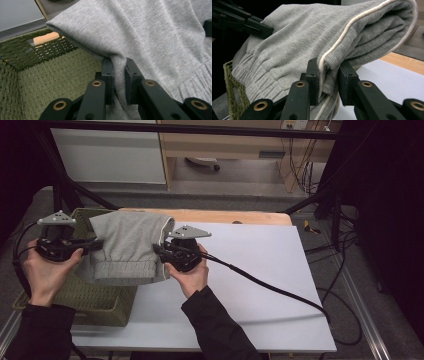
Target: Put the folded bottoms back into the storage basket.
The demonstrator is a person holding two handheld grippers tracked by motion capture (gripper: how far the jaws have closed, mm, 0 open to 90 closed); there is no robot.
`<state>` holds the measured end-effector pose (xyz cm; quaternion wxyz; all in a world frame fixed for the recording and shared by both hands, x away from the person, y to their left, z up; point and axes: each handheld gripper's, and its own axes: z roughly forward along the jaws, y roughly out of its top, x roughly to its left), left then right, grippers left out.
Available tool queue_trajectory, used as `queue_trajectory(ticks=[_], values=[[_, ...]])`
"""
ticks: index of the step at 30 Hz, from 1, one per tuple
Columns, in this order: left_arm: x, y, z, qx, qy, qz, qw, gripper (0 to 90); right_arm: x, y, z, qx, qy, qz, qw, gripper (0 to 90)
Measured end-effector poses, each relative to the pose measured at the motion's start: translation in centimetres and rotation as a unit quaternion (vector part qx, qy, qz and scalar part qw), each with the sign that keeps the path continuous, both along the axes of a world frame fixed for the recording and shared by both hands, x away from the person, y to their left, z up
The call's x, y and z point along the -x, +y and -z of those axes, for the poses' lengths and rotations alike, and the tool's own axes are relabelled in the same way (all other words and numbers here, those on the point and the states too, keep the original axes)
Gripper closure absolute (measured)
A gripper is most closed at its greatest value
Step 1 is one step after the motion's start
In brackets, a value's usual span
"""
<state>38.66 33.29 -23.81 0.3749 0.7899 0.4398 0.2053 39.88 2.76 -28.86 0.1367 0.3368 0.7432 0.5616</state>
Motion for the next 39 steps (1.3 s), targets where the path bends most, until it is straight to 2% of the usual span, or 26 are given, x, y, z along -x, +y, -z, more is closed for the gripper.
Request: queue_trajectory(ticks=[29, 39], values=[[0.0, 4.3, 0.0, 0.000, -0.002, -0.039, 0.9992, 80.3, -0.3, 4.7, -0.3, 0.006, -0.011, -0.011, 0.9999, 73.0], [0.0, 5.4, -0.1, -0.006, -0.002, -0.051, 0.9987, 80.4, -0.3, 6.3, -0.3, 0.009, -0.016, -0.012, 0.9998, 73.0]])
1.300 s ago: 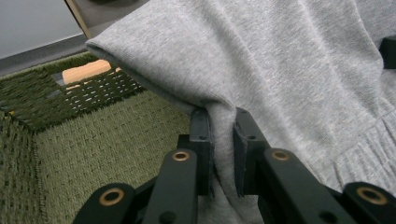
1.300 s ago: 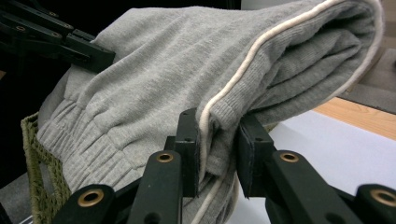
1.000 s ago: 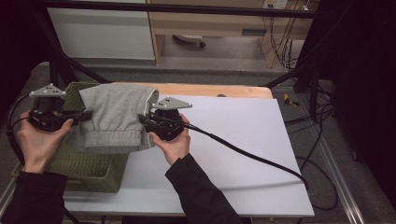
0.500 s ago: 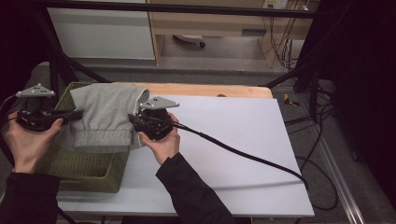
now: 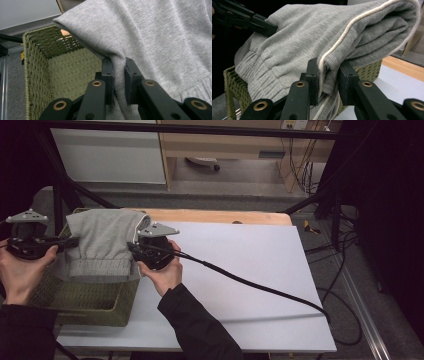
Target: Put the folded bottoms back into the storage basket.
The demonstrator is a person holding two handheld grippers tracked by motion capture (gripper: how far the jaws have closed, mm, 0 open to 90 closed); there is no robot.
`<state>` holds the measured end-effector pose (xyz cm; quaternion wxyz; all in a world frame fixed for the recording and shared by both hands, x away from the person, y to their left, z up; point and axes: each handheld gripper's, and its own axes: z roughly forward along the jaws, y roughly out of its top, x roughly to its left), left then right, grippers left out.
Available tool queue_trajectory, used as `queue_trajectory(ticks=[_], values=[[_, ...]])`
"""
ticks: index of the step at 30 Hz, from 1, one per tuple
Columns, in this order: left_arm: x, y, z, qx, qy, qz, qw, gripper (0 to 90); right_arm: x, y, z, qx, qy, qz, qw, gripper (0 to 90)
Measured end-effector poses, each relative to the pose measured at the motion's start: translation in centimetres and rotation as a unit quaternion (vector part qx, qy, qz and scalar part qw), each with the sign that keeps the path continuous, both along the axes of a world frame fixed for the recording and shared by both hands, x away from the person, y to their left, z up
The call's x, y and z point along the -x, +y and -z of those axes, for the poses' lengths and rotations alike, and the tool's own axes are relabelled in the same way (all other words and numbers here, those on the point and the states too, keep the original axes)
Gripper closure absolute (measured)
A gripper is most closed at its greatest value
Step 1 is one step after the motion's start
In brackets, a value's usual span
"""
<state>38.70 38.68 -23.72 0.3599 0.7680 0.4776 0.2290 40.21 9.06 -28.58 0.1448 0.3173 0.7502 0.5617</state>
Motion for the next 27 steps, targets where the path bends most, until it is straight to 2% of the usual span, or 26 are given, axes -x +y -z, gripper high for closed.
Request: queue_trajectory(ticks=[6, 15, 27], values=[[0.0, 0.8, 0.0, -0.001, 0.000, -0.005, 1.0000, 80.4, -0.1, 0.8, 0.0, -0.001, -0.002, -0.003, 1.0000, 73.1], [-0.1, 2.0, 0.1, -0.001, 0.002, -0.017, 0.9999, 80.4, -0.5, 2.2, 0.3, -0.004, 0.006, -0.009, 0.9999, 73.1], [-0.2, 3.7, 0.5, -0.001, 0.005, -0.033, 0.9994, 80.4, -0.6, 4.3, 0.7, 0.005, 0.005, -0.017, 0.9998, 73.0]])
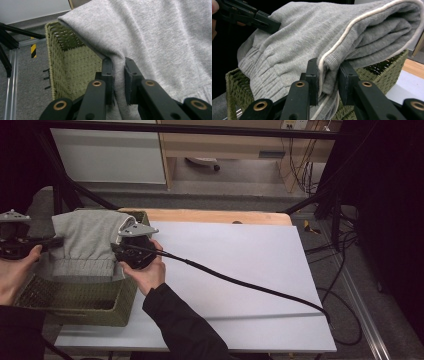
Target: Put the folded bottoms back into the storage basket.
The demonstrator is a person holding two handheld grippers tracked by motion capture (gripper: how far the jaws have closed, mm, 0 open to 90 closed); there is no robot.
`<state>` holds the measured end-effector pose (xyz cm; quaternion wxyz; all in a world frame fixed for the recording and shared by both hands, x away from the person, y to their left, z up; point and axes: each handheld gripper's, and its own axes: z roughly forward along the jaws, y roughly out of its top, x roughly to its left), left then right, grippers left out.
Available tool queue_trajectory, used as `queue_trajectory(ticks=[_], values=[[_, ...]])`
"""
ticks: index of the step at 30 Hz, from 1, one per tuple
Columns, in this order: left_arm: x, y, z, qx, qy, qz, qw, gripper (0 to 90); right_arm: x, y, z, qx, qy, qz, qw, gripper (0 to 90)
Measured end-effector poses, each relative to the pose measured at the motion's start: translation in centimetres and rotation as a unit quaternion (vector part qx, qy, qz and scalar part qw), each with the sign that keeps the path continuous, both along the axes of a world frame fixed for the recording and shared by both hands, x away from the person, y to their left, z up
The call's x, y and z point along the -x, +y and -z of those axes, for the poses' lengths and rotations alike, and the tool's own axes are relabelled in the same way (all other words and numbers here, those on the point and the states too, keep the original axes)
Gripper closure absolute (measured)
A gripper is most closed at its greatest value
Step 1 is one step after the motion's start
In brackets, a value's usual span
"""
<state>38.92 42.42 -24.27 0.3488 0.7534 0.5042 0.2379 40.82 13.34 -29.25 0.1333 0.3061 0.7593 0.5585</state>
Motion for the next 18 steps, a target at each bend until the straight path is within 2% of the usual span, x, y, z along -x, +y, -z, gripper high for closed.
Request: queue_trajectory(ticks=[18], values=[[-0.1, 2.6, 1.5, 0.004, 0.010, -0.018, 0.9998, 80.5, -0.4, 2.8, 1.4, 0.008, 0.009, -0.011, 0.9999, 73.0]])
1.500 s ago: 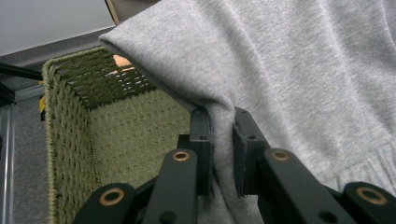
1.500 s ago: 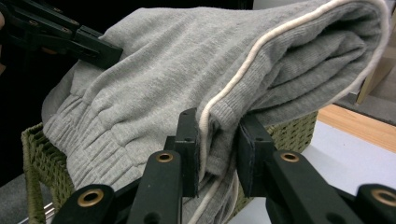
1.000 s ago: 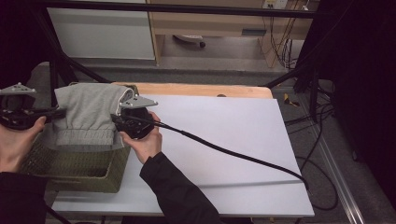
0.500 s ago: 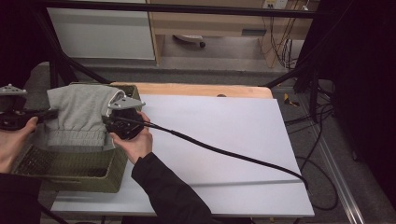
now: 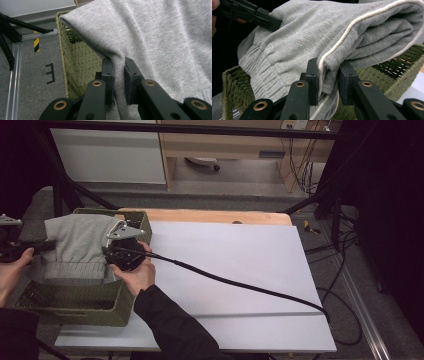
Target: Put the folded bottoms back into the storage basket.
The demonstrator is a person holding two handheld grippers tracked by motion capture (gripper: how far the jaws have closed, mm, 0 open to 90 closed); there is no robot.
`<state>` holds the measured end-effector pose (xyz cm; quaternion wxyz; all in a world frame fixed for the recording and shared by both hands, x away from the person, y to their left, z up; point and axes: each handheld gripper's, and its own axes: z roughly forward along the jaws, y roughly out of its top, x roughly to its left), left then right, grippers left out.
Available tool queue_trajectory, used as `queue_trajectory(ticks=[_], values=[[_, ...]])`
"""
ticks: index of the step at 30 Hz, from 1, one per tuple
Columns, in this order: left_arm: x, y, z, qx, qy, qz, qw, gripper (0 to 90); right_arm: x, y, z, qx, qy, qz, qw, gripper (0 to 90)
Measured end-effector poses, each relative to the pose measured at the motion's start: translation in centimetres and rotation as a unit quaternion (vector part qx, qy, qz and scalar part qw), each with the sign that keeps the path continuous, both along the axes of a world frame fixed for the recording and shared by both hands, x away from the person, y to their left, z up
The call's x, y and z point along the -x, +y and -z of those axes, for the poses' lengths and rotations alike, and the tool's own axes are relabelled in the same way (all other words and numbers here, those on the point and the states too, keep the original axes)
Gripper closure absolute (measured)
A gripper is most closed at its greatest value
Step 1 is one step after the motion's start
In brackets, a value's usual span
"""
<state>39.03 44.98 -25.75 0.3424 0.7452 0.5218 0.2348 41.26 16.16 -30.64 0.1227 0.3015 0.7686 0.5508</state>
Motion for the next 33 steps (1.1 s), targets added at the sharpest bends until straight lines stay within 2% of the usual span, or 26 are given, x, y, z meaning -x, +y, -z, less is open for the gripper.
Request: queue_trajectory(ticks=[10, 22, 33], values=[[-0.2, 0.4, 1.4, -0.002, 0.009, -0.003, 1.0000, 80.4, -0.2, 0.8, 1.5, 0.007, 0.009, -0.002, 0.9999, 72.9], [-0.7, 0.5, 4.0, 0.000, 0.027, -0.003, 0.9996, 80.4, -0.3, 1.2, 3.5, 0.018, 0.021, -0.001, 0.9996, 72.9], [-1.6, 0.3, 6.1, -0.009, 0.046, -0.007, 0.9989, 80.3, -0.6, 1.8, 5.4, 0.042, 0.023, 0.001, 0.9989, 72.3]])
